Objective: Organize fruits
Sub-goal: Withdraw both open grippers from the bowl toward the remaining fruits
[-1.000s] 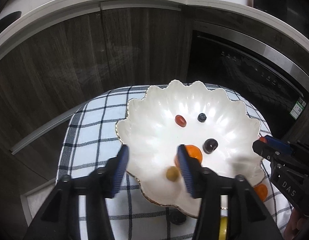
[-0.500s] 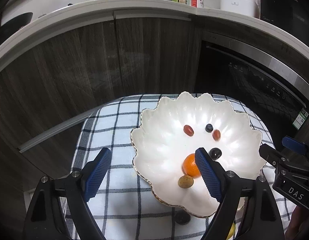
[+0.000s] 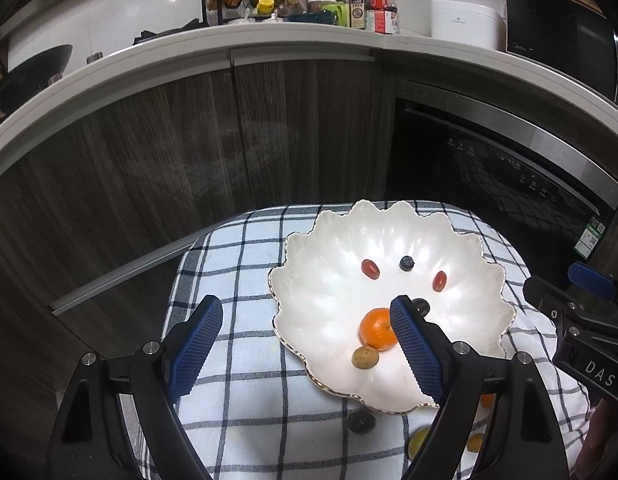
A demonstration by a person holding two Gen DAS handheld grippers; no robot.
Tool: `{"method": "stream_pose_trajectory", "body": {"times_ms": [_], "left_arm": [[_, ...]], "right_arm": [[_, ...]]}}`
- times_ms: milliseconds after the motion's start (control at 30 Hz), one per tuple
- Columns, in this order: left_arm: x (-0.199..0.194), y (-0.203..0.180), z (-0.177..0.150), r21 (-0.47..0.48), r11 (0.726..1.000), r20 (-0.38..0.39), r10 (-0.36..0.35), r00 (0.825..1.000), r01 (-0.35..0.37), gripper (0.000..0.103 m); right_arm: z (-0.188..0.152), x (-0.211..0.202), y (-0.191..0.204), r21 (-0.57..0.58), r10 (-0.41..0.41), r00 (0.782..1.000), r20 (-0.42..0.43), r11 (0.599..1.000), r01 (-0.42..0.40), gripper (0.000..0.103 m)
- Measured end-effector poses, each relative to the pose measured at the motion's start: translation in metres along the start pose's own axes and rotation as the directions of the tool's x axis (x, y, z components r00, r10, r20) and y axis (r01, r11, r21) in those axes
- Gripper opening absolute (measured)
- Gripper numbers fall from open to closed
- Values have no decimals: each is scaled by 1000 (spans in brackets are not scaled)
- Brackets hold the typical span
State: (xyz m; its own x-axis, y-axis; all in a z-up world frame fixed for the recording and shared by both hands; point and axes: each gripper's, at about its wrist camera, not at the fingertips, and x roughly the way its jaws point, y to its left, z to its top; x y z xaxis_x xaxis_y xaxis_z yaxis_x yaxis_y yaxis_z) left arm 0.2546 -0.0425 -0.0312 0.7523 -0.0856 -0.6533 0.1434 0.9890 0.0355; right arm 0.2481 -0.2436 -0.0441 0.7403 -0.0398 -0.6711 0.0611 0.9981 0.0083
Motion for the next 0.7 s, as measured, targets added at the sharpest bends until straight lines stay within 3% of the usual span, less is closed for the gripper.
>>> {"method": "stream_pose_trajectory", "body": {"times_ms": [700], "left_arm": [[-38, -20, -3, 32, 999, 40, -20, 999, 19, 86]], "right_arm": [[-8, -44, -19, 8, -21, 998, 56, 1000, 20, 74]]}}
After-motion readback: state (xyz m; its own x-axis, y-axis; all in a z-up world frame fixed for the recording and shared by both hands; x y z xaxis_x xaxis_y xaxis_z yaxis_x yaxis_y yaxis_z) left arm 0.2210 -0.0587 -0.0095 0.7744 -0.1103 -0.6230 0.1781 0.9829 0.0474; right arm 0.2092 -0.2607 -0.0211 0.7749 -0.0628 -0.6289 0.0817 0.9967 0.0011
